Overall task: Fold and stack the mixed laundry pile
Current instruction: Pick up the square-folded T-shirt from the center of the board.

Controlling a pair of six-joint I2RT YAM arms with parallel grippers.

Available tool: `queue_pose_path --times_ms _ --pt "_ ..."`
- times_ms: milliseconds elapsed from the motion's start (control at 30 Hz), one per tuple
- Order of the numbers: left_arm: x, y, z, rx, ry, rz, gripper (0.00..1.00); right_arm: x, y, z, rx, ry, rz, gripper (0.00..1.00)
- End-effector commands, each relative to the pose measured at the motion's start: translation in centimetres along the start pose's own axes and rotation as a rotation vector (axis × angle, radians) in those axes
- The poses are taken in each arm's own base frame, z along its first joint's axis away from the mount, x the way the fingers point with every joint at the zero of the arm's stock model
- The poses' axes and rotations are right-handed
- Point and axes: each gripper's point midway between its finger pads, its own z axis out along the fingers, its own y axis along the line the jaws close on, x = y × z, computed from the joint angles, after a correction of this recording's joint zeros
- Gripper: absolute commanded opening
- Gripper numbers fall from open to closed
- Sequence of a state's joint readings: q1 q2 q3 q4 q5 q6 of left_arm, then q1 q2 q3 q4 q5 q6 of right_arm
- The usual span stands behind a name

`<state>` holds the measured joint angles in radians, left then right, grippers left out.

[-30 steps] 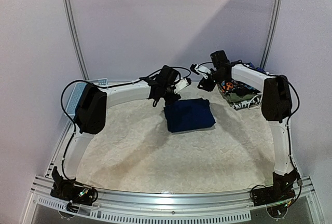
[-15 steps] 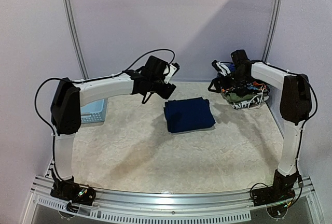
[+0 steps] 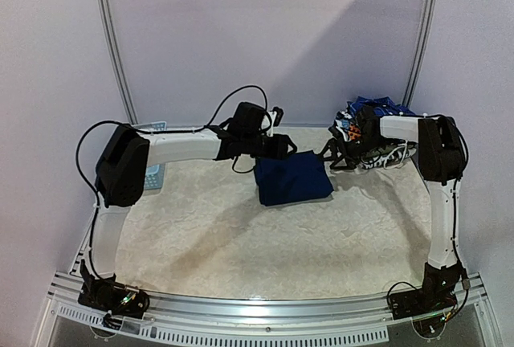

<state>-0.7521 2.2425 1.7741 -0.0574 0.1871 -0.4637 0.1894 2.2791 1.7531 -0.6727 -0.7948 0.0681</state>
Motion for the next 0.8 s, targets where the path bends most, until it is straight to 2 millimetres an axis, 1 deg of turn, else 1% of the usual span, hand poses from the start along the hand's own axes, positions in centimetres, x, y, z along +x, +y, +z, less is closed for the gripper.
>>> queue_pose_path --times_ms 0,100,233,267,367,467,633,767 --pt "0.4 0.1 2.2 0.084 -0.024 -0.166 0.57 1.6 -1.0 1.5 -0.026 0.047 0.133 0.94" --pt "1.7 1.4 3.6 0.081 -0.004 -0.243 0.54 2.4 -2.3 2.2 0.005 0.059 0.191 0.94" --pt "3.5 3.4 4.7 0.048 0.023 -0.326 0.52 3.1 -3.5 3.0 0.024 0.073 0.25 0.93" --pt "3.9 3.8 4.8 0.042 0.03 -0.351 0.52 3.3 -3.7 3.5 0.018 0.082 0.264 0.93" --pt "5.0 5.1 5.0 0.014 0.05 -0.39 0.51 3.9 -3.7 4.7 0.005 0.108 0.284 0.92" --pt "5.8 6.5 4.9 -0.057 0.065 -0.377 0.5 4.3 -3.3 5.7 -0.011 0.121 0.276 0.89" --pt "6.1 6.9 5.2 -0.053 0.076 -0.376 0.5 4.9 -3.2 7.2 0.034 0.137 0.278 0.88" --pt "6.4 7.0 5.6 -0.046 0.083 -0.376 0.5 4.9 -3.1 8.2 0.051 0.138 0.287 0.85"
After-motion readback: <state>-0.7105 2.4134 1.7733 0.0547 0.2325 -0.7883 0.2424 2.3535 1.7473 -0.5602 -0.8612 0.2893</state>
